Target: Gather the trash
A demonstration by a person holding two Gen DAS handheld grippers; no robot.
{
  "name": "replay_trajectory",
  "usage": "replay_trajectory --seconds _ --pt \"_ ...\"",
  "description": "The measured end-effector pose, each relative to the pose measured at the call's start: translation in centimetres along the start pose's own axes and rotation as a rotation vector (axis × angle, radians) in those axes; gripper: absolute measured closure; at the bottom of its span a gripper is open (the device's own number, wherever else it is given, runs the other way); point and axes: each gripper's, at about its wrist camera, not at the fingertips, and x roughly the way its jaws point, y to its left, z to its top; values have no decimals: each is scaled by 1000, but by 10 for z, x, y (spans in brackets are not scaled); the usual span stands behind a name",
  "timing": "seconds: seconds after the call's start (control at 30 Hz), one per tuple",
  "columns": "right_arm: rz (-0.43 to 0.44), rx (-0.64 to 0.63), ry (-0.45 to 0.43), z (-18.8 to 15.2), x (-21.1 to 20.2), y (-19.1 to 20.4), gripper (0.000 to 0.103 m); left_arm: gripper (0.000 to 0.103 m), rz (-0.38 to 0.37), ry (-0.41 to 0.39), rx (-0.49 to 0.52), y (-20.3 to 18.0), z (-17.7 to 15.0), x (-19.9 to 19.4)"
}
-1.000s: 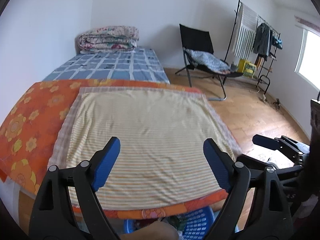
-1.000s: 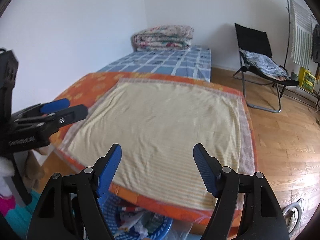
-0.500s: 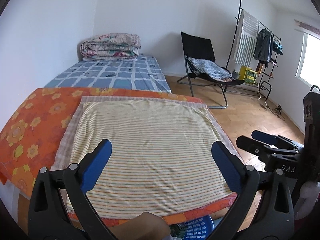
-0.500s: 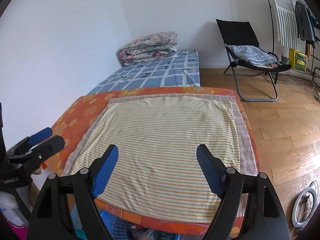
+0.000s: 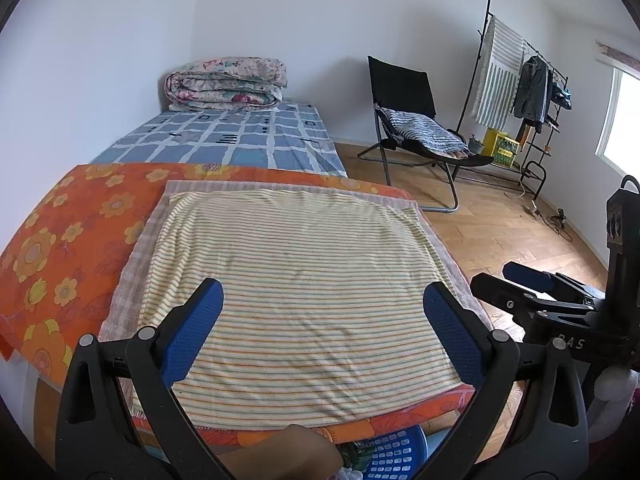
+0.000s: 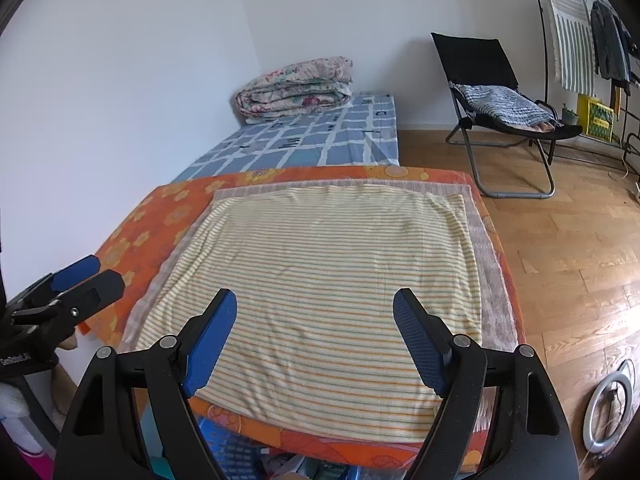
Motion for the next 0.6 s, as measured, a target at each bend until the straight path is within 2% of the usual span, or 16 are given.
replay_trajectory --seconds 0.6 --pt "-3 -3 -4 0 -1 1 22 1 5 1 -6 4 -7 -2"
